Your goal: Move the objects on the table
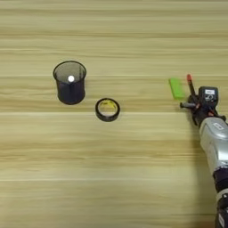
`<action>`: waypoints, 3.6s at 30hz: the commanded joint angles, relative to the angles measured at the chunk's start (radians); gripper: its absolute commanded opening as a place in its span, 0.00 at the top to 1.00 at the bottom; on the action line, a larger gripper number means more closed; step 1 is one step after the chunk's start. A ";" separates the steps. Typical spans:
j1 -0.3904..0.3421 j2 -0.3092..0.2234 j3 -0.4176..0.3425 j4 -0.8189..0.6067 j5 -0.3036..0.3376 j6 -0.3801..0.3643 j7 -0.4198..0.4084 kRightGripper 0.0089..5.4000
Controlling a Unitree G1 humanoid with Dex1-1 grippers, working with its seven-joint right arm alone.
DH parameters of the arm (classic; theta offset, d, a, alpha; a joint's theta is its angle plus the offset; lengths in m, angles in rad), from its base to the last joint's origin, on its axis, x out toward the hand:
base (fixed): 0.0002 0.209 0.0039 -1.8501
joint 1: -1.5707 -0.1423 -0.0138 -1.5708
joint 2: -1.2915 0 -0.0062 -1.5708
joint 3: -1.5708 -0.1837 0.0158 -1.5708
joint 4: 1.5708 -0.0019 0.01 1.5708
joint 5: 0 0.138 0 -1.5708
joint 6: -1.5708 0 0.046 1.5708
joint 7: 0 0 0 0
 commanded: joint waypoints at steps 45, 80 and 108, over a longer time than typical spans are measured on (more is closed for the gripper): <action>0.041 0.115 0.225 -0.386 0.031 -0.063 0.197 0.01; 0.069 0.155 0.422 -0.255 -0.006 -0.088 0.387 0.01; 0.053 0.167 0.421 -0.196 -0.023 -0.116 0.410 0.23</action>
